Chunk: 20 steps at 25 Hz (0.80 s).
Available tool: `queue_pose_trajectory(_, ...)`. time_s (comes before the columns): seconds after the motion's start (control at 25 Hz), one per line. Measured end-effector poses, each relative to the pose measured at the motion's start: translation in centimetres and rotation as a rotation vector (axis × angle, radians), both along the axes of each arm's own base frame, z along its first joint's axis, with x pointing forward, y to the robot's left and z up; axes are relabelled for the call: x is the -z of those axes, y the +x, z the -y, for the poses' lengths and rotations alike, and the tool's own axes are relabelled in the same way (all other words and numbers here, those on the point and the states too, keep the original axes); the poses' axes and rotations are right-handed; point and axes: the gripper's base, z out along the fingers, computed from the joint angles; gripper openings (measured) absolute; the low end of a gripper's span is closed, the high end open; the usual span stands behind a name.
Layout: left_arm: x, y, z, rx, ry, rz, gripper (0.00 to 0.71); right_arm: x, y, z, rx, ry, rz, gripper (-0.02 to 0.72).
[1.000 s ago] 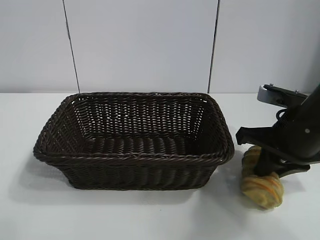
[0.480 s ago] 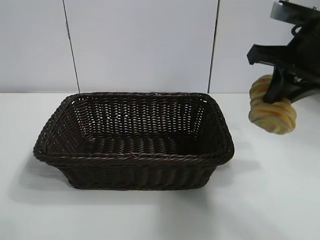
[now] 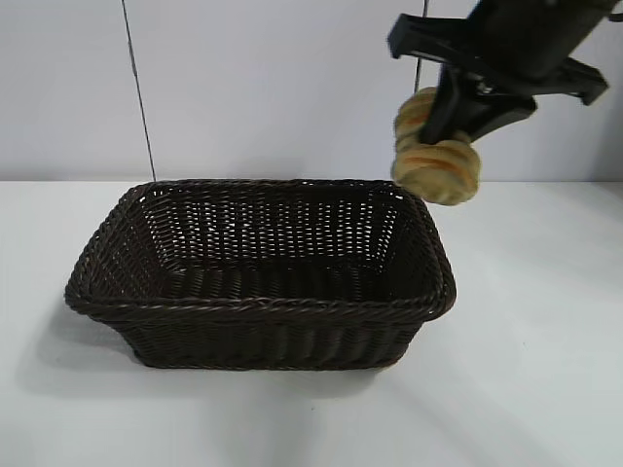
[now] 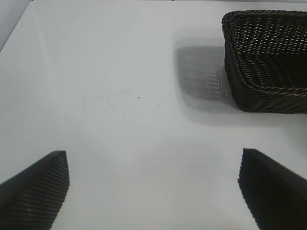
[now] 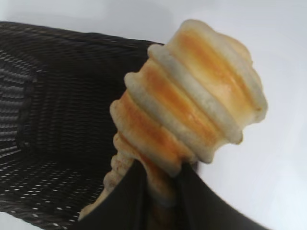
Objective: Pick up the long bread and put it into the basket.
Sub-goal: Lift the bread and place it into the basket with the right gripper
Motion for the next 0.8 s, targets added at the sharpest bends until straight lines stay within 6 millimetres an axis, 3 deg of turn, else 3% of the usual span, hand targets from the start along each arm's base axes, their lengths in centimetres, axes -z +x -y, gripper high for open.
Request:
queue_pose_trajectory(0.2, 0.0, 0.0, 0.0, 0.0, 0.0, 0.0, 0.694, 1.9, 0.8, -2.3, -0.375, -0.194, 0.151, 0.104)
queue_pose_trajectory(0.6, 0.0, 0.0, 0.0, 0.0, 0.0, 0.0, 0.694, 8.0, 2.2, -3.3, -0.435, -0.244, 0.095, 0.104)
queue_pose_trajectory(0.8, 0.0, 0.0, 0.0, 0.0, 0.0, 0.0, 0.694, 8.5, 2.3, -3.3, -0.435, -0.244, 0.095, 0.104)
